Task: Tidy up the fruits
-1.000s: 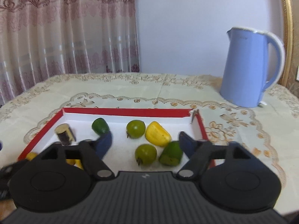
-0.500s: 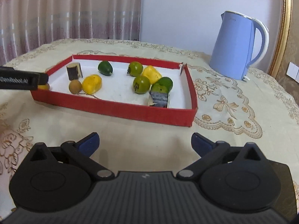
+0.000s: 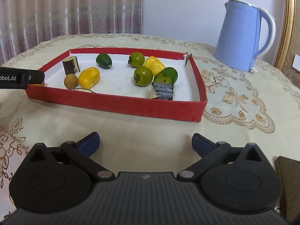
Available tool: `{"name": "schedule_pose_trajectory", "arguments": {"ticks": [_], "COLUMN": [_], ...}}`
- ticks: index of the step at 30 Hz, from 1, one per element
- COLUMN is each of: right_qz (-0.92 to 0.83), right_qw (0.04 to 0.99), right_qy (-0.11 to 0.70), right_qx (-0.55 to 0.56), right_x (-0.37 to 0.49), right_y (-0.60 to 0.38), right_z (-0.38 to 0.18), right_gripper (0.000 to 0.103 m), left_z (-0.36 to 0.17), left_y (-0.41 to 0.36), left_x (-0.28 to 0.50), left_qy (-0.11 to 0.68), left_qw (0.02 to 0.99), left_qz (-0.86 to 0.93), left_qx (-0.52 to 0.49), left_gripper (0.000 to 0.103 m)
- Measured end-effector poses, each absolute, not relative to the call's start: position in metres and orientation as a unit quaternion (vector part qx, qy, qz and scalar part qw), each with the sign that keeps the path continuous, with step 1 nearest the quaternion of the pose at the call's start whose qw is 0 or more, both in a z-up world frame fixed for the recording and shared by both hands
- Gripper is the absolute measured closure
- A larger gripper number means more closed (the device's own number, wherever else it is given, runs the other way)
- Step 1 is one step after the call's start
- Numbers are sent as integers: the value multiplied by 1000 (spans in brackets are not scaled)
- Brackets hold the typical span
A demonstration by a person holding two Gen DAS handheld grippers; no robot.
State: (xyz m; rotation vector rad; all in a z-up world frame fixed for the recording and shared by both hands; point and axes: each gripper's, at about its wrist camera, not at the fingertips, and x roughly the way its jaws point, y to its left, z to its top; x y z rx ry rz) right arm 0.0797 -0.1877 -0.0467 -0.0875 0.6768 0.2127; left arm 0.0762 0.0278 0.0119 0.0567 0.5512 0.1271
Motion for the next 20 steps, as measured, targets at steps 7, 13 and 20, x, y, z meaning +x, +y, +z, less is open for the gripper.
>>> {"name": "schedule_pose_trajectory", "arguments": {"ticks": [7,13,20], "right_qz": [107,108,108], "right_qw": [935,935,935], "right_qy": [336,336,336], "right_qx": [-31,-31,-31], "right_x": [82,82,82], "right_y": [-190,-190,-190], "right_z": [-48,-48,-48], "right_gripper": [0,0,0], "left_z": [9,8,5], "left_y": [26,29,34], "left_x": [79,81,77], "left_qy": [279,281,272], "left_qw": [959,958,961], "left_qz": [52,48,50], "left_qx": [24,24,29], "left_gripper": [6,6,6]}}
